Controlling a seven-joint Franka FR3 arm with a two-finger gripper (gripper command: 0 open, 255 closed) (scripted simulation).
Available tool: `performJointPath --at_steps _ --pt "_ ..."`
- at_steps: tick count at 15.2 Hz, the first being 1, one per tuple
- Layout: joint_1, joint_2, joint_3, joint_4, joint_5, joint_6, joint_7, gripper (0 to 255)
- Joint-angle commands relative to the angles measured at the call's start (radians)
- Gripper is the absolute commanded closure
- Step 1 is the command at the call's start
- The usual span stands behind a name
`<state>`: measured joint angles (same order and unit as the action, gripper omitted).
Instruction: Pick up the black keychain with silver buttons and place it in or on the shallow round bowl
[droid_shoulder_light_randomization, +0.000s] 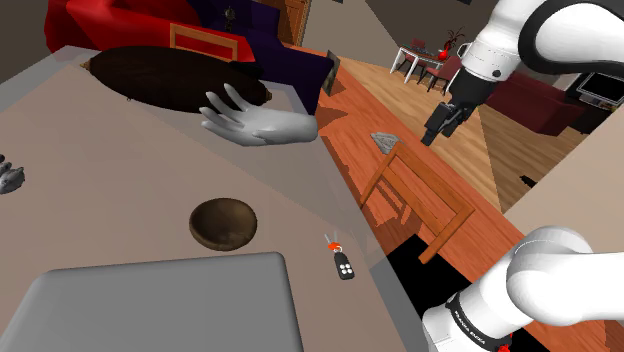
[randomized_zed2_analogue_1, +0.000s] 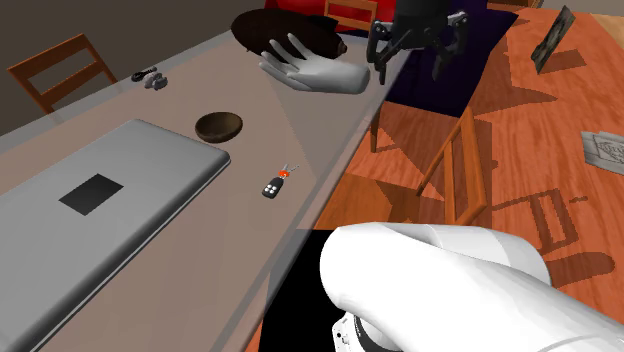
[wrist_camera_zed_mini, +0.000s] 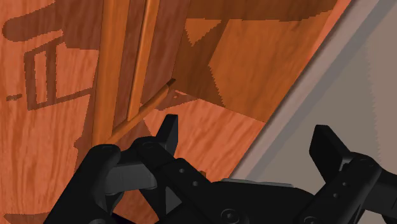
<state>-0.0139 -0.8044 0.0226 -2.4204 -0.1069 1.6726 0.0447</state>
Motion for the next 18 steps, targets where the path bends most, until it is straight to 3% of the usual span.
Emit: performJointPath --at_steps 1,10,18 --pt "0.000 0.000 0.000 0.000 0.000 0.000 0.000 0" --pt "0.065 -0.014 0.144 -0.179 0.158 0.120 0.217 0" --pt "0.140 0.077 0.294 -0.262 0.316 0.277 0.408 0"
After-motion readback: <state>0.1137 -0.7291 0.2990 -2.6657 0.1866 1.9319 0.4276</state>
